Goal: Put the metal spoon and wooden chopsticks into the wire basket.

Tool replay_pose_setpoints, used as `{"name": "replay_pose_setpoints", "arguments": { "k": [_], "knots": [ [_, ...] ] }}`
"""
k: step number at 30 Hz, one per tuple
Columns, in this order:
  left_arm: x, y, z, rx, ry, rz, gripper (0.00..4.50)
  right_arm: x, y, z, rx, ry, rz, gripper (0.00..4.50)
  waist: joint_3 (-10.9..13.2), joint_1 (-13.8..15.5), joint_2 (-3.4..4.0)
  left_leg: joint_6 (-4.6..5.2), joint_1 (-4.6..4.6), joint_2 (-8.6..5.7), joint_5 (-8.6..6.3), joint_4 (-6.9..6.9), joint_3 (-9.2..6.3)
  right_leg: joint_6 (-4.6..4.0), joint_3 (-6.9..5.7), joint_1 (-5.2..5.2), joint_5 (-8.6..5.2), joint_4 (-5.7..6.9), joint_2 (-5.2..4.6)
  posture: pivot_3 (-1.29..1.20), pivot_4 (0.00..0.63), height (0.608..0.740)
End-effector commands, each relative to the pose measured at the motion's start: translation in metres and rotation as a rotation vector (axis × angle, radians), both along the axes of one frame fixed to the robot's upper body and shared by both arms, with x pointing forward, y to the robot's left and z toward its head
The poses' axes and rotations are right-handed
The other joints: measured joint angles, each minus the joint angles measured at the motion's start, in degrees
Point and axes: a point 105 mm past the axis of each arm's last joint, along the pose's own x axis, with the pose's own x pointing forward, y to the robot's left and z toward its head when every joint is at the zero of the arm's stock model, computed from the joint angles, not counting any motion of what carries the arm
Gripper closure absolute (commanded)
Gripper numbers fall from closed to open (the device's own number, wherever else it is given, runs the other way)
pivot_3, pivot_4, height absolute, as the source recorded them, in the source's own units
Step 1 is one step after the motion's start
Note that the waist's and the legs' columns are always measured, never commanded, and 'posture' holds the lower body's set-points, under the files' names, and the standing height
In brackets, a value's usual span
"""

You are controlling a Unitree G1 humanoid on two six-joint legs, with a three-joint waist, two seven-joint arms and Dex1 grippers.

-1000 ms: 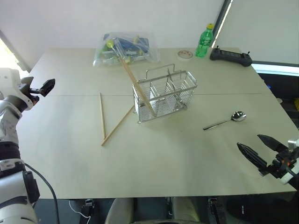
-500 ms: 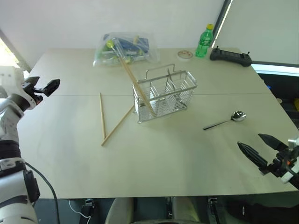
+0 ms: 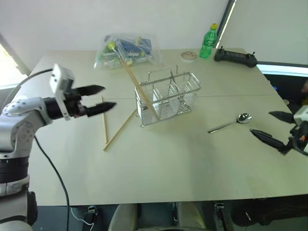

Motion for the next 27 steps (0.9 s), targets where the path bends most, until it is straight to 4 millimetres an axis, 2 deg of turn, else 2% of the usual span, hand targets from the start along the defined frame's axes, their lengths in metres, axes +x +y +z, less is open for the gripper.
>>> {"name": "replay_pose_setpoints", "arguments": {
  "k": [1,5,10,17,27],
  "knots": [
    [-0.028,-0.037,0.015,0.038,-0.017,-0.232,0.05,0.019,0.004,0.01,-0.162,0.026,0.162,0.0,0.1,-0.1,0.19,0.0,0.0,0.0,0.0,0.03,0.02,-0.02,0.0,-0.01,0.01,0.0,0.01,0.0,0.15,0.69],
    [-0.037,-0.061,0.02,0.031,-0.031,-0.326,0.05,0.045,0.011,0.009,-0.306,0.073,0.316,0.0,0.2,-0.4,0.28,0.01,0.03,-0.03,0.01,0.03,0.04,-0.02,0.0,0.02,0.01,0.0,0.07,0.0,0.15,0.69],
    [-0.043,-0.073,0.022,0.014,-0.048,-0.352,0.05,0.073,0.012,-0.005,-0.452,0.161,0.432,0.0,0.3,-1.2,0.21,0.0,-0.02,-0.11,0.01,-0.05,0.04,0.06,0.02,-0.02,0.06,-0.01,0.08,0.0,0.15,0.69],
    [-0.054,-0.073,0.023,0.009,-0.049,-0.338,0.05,0.099,-0.001,-0.04,-0.67,0.297,0.469,0.0,0.4,-1.4,0.23,-0.01,-0.01,-0.13,0.02,-0.08,0.1,0.23,0.07,-0.06,0.15,0.01,0.09,0.0,0.15,0.69],
    [-0.07,-0.069,0.017,0.057,0.002,-0.34,0.05,0.122,0.009,-0.054,-0.701,0.319,0.436,0.0,0.5,-1.4,0.21,-0.36,0.06,-0.15,0.22,-0.03,0.07,0.12,0.14,-0.03,0.15,0.18,0.13,0.0,0.15,0.69]
  ]
}}
